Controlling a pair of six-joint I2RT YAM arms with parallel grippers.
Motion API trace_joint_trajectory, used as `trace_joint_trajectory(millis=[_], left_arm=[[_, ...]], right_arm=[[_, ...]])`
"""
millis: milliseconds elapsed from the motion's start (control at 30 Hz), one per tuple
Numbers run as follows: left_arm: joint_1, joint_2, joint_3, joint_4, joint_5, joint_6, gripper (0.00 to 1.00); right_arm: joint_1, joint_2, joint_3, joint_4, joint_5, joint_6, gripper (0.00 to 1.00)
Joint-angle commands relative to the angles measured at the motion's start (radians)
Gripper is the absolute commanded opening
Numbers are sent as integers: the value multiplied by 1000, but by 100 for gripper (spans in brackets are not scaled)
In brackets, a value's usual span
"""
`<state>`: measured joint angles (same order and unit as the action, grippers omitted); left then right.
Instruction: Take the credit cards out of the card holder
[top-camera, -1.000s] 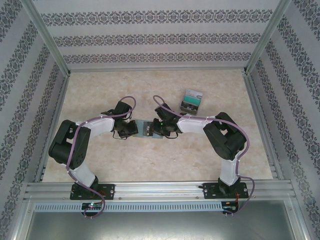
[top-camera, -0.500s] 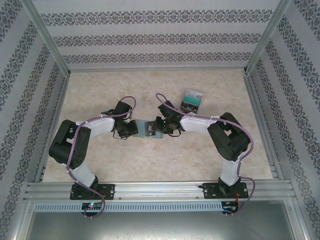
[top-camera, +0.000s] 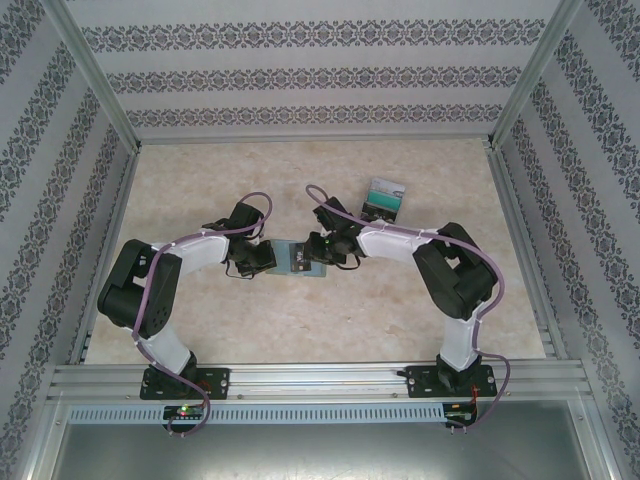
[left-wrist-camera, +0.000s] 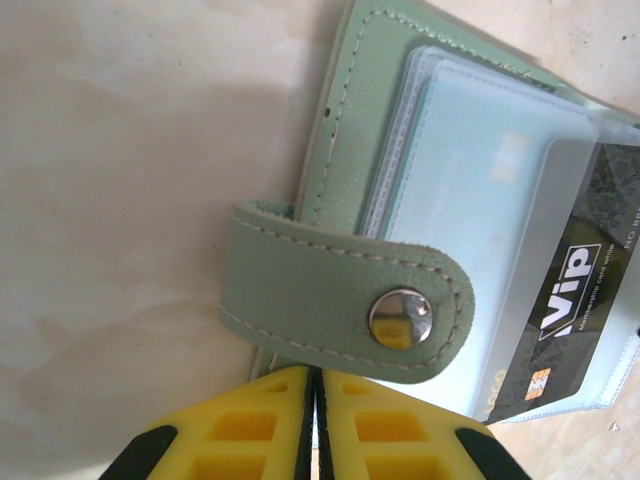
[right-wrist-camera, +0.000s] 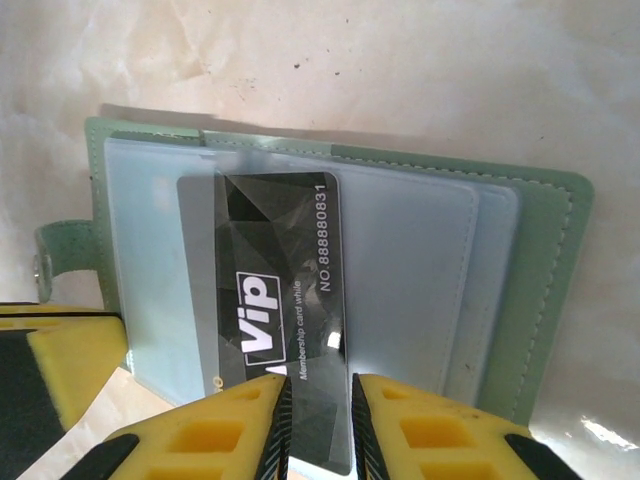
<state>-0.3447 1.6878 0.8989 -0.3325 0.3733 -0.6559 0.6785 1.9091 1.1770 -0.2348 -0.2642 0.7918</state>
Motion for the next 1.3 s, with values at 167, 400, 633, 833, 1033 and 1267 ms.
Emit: trace_joint_trajectory(millis=[167,400,633,833,1033,1267], left_arm=[[7,10,5,-25,15,3,10],[7,12,5,-25,17,5,10],[9,10,3,-23,18,3,10],[7,10,2,-23,18,4,9],[8,7,2,-25,19,4,9],[8,5,2,-28,15,4,9]], right_arm=[[6,57,32,-6,-33,-26,25],[7,70,38,58,-94,-5,25],[8,73,38,87,-113,15,24],[9,77,38,121,-134,37,24],[9,91,27,131,-132,50,18],[1,71,-10,133,-101,58,0]])
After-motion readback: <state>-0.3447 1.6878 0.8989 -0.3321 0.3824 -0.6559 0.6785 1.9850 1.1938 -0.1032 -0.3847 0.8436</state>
